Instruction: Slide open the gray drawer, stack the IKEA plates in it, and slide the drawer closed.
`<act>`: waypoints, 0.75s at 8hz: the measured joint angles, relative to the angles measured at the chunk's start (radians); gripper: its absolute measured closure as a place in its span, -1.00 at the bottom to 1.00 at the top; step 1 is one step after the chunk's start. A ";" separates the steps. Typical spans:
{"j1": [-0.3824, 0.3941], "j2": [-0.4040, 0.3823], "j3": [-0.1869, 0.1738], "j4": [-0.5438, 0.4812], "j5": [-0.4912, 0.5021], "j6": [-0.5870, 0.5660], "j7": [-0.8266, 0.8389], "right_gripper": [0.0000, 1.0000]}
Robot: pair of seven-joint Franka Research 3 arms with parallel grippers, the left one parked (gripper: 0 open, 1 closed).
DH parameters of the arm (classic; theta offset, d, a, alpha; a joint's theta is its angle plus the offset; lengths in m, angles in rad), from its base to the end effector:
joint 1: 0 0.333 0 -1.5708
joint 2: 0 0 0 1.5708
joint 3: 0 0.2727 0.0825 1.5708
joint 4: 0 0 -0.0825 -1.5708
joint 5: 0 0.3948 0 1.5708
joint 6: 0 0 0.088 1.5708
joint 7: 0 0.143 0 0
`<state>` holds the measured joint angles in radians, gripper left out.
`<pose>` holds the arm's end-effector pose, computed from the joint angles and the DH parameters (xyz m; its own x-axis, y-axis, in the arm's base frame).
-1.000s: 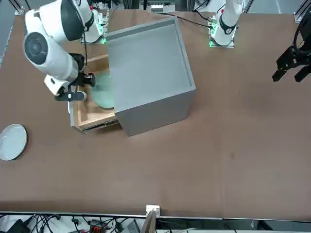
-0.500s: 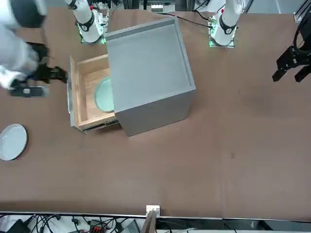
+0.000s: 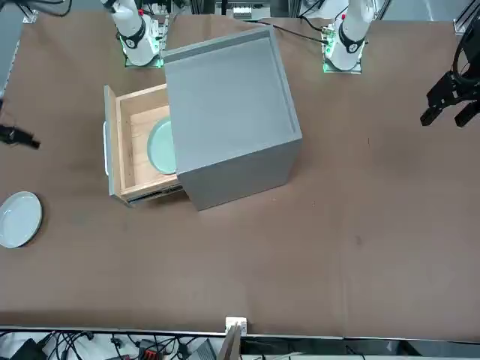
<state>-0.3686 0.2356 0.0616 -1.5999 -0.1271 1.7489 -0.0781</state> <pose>0.5875 -0.2051 0.4062 0.9742 -0.2045 -0.0953 -0.1949 -0.9756 0.1010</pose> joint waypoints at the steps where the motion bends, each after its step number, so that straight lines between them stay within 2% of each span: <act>1: -0.071 0.057 -0.001 0.000 0.000 0.103 -0.002 -0.90; 3: -0.183 0.154 0.000 0.001 0.002 0.295 0.000 -0.85; 6: -0.279 0.279 0.003 0.002 0.037 0.522 0.105 -0.74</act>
<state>-0.6479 0.5145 0.0641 -1.5980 -0.0905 2.2705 0.0272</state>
